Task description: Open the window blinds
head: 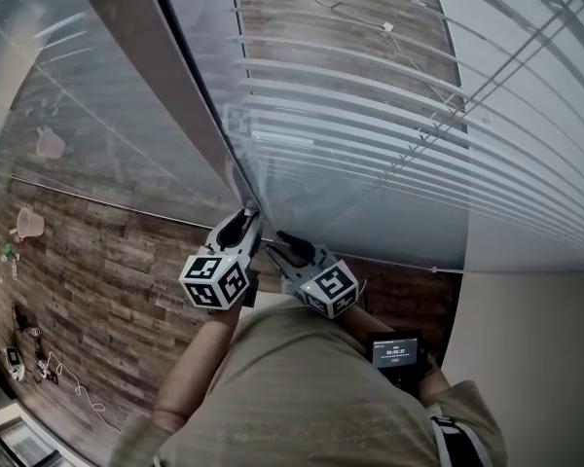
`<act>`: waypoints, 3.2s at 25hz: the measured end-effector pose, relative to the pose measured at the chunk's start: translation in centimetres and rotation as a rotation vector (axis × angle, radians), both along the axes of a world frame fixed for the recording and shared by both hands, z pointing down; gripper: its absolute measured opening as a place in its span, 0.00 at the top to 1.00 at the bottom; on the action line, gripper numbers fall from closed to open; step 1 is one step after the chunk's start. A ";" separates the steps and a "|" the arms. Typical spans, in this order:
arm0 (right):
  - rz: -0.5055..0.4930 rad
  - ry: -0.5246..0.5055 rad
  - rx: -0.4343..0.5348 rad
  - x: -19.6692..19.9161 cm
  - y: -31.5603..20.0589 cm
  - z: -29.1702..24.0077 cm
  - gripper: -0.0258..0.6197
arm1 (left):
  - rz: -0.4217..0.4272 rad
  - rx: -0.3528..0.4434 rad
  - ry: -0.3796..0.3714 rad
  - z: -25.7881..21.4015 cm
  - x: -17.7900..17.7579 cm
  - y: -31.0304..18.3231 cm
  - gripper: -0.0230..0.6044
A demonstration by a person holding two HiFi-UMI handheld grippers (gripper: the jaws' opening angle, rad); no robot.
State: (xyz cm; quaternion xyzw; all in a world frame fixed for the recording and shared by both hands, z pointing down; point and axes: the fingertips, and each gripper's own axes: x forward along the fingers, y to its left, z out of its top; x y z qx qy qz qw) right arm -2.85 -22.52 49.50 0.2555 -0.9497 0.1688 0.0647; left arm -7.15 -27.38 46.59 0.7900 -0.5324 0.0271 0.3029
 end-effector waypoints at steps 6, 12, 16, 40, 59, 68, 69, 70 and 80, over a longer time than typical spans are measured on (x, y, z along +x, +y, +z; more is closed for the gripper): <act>-0.003 -0.004 0.002 -0.3 0.1 2.0 0.75 | 0.053 0.037 -0.215 2.0 0.2 0.1 0.75; -0.012 -0.001 0.004 -0.8 0.2 1.9 0.74 | 0.089 0.071 -0.428 2.1 0.4 0.2 0.74; -0.024 0.002 -0.003 -1.0 0.5 2.0 0.75 | 0.089 0.100 -0.595 2.6 0.4 0.4 0.74; -0.031 -0.009 -0.031 -1.4 0.7 5.0 0.75 | 0.002 0.089 -0.071 3.5 -0.5 0.0 0.74; -0.059 -0.001 -0.032 -2.0 0.4 5.1 0.75 | 0.062 0.225 -0.737 4.7 0.3 0.2 0.73; -0.062 0.005 -0.032 -2.1 0.3 5.4 0.75 | 0.093 0.274 -0.958 4.7 0.4 0.2 0.73; -0.061 0.003 -0.031 -2.1 0.3 5.3 0.75 | 0.095 0.284 -0.990 4.7 0.3 0.3 0.73; -0.059 0.000 -0.031 -2.0 0.3 5.3 0.75 | 0.098 0.294 -1.023 4.8 0.3 0.3 0.73; -0.050 -0.003 -0.031 -1.9 0.2 5.1 0.75 | 0.111 0.335 -1.140 5.0 0.0 0.2 0.74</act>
